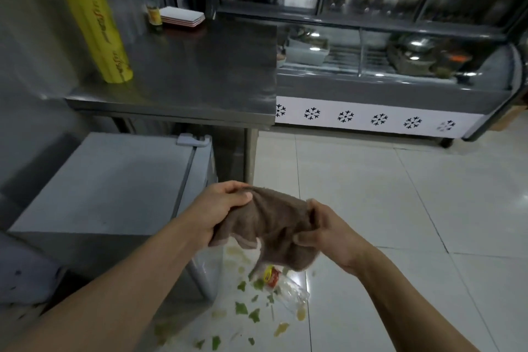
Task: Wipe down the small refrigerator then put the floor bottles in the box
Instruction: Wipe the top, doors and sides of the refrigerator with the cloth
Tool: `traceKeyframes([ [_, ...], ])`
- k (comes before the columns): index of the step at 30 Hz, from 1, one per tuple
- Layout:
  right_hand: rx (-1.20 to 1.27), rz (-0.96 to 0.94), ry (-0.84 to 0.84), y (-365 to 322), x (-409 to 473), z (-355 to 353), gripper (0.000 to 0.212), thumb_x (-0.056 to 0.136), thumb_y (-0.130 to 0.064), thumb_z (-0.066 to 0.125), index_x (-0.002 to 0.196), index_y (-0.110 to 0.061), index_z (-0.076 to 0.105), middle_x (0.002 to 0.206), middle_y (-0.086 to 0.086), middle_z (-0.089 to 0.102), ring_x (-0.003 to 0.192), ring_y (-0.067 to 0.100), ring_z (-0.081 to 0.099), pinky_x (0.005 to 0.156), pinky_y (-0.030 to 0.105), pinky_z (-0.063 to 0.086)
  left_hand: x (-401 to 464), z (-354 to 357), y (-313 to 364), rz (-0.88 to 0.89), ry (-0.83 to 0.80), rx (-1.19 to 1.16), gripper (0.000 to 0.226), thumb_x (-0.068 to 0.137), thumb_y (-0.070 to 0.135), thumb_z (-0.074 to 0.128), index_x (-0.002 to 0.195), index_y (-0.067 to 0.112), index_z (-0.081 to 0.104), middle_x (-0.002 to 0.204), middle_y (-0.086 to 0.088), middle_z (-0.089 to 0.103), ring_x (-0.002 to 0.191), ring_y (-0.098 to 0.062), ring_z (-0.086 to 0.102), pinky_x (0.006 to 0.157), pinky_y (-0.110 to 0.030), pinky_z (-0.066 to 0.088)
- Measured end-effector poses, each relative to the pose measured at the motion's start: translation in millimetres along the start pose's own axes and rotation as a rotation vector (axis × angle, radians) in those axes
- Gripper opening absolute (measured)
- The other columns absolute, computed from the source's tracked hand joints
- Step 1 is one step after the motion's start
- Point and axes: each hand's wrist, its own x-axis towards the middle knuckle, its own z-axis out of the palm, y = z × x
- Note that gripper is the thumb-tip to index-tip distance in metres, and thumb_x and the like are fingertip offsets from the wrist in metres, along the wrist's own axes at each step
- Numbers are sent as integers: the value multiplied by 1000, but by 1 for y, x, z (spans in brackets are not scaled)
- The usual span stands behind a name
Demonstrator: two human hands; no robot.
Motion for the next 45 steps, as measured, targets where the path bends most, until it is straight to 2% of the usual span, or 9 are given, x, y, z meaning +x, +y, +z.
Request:
traceKeyframes([
  [3, -471, -127, 301, -21, 37, 2, 31, 75, 9, 60, 78, -21, 53, 86, -7, 52, 82, 13, 53, 57, 11, 40, 19, -15, 8, 12, -46, 26, 16, 85, -2, 57, 87, 10, 67, 82, -10, 67, 78, -22, 63, 71, -31, 53],
  [7, -467, -133, 530, -46, 75, -3, 26, 80, 5, 61, 72, -18, 54, 96, 4, 55, 80, 17, 57, 59, 16, 44, 33, -35, 18, -28, -165, 50, 16, 77, -1, 66, 75, 14, 68, 75, -3, 65, 71, -13, 62, 61, -19, 50],
  [14, 346, -168, 115, -94, 106, -18, 9, 92, -1, 51, 85, -7, 53, 80, 9, 59, 62, 13, 61, 56, 21, 50, 60, -35, 50, -364, -197, -290, 28, 82, 35, 63, 95, 10, 61, 86, -8, 74, 82, -21, 69, 77, -33, 52],
  [21, 477, -49, -21, -103, 149, -54, 32, 94, -4, 42, 116, -18, 60, 102, 13, 71, 88, 27, 69, 74, 33, 56, 87, -21, 91, 46, 192, -403, 52, 79, -18, 51, 106, 24, 63, 86, -6, 69, 72, -16, 66, 51, -20, 51],
  [25, -77, -75, -146, -101, 174, -64, 43, 75, -16, 76, 113, -25, 61, 112, 0, 65, 99, 16, 65, 81, 26, 53, 97, -20, 99, 201, 267, -227, 45, 79, -9, 62, 98, 32, 70, 90, -1, 74, 82, -13, 68, 60, -20, 52],
  [29, -546, -188, 0, -113, 195, -72, 17, 69, -14, 81, 74, -19, 65, 79, -3, 66, 71, 9, 62, 60, 15, 52, 113, -9, 106, 324, 659, 437, 40, 76, 1, 71, 95, 37, 69, 89, 6, 70, 83, -8, 65, 75, -25, 55],
  [35, -488, -286, -55, -139, 235, -101, 38, 72, -13, 76, 63, -19, 39, 67, 7, 54, 67, 22, 52, 66, 41, 48, 156, -6, 142, 288, 783, 1118, 13, 88, 28, 60, 99, 26, 65, 101, -2, 62, 96, -25, 60, 78, -36, 50],
  [41, -460, -460, 219, -164, 298, -101, 27, 80, -3, 64, 73, -18, 43, 67, -3, 51, 62, 13, 51, 53, 26, 43, 215, -33, 179, 314, 795, 711, 17, 84, 11, 66, 74, 25, 62, 74, 1, 68, 59, -2, 66, 57, -14, 51],
  [45, -555, -557, 311, -169, 332, -98, 25, 79, 9, 51, 85, -15, 51, 77, -3, 55, 75, 19, 54, 57, 22, 38, 253, -50, 174, 299, 779, 697, 20, 85, 11, 64, 102, 20, 69, 105, 1, 69, 94, -11, 63, 89, -21, 46],
])
